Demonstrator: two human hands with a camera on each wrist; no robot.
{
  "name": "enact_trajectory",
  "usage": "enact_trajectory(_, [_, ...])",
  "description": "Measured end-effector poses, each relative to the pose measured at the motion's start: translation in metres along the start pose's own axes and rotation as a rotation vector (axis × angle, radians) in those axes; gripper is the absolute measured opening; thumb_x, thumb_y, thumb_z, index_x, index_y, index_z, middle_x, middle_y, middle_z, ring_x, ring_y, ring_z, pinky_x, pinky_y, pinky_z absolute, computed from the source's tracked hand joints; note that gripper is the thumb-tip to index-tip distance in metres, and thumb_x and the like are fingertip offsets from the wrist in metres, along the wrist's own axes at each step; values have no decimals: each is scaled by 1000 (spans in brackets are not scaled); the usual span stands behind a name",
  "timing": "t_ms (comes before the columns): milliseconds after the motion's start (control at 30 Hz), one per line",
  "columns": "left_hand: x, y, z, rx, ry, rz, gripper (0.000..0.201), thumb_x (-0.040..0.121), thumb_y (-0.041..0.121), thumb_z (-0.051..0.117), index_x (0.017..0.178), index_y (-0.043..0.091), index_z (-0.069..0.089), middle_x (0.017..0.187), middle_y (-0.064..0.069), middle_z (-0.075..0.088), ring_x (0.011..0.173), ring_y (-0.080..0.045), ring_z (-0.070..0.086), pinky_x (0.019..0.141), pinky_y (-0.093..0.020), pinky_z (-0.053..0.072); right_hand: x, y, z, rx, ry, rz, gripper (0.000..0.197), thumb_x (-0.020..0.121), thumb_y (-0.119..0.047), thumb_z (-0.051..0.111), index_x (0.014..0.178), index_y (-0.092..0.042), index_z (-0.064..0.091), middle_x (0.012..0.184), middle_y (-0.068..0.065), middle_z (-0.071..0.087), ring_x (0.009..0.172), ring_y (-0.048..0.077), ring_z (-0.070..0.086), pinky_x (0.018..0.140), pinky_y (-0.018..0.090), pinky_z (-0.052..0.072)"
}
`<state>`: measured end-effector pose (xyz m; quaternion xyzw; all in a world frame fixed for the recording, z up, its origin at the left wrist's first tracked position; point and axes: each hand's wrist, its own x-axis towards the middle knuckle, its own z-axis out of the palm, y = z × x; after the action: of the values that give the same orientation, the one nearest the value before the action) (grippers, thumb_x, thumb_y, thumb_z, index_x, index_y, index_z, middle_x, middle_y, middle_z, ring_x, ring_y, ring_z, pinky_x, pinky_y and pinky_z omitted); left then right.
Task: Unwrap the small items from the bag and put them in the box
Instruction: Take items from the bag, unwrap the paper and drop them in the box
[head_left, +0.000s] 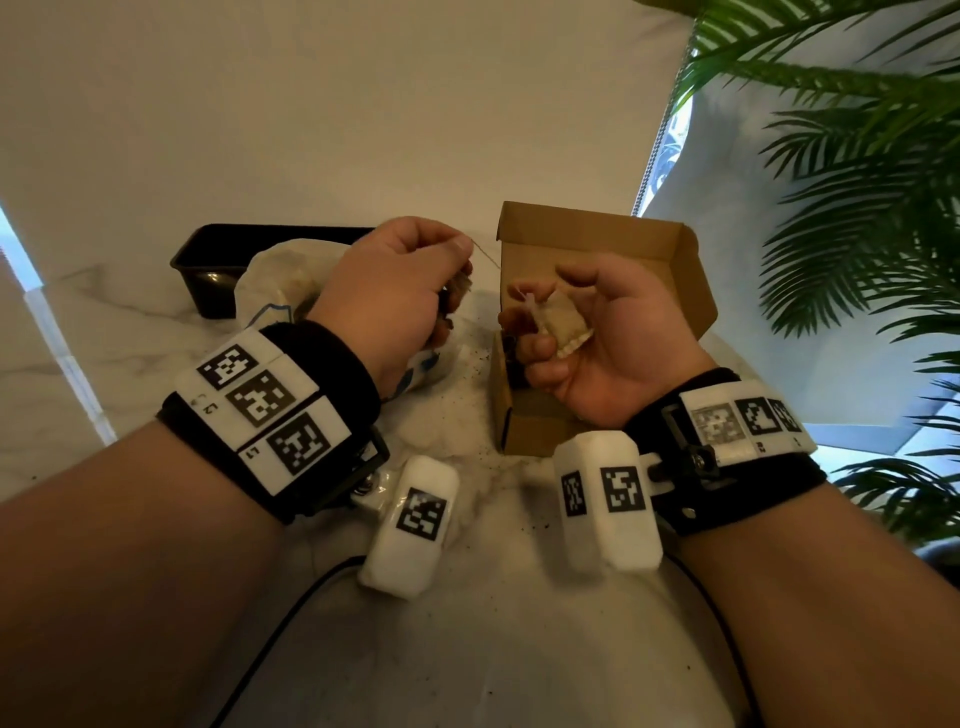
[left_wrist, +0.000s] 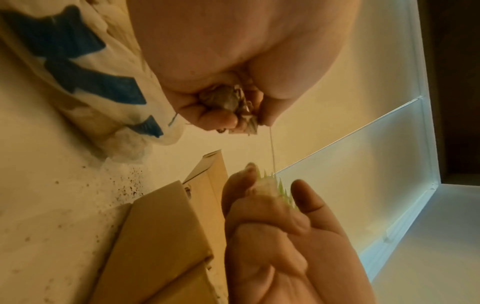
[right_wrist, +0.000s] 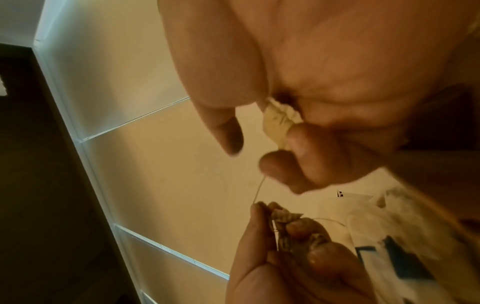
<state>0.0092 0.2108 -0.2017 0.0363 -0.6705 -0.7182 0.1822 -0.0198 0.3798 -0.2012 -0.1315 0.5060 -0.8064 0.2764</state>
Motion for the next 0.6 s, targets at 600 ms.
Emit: enact_trajectory(600, [-1,0,-3,139,-111,-91,7,96,21,68,97,16,71,80,0,68,57,-10,55,47,-25,38,4,-2,-6,103,-155,-363,35,93,-9,49,114,-24,72,100,8,68,90,24,64,76,37,53])
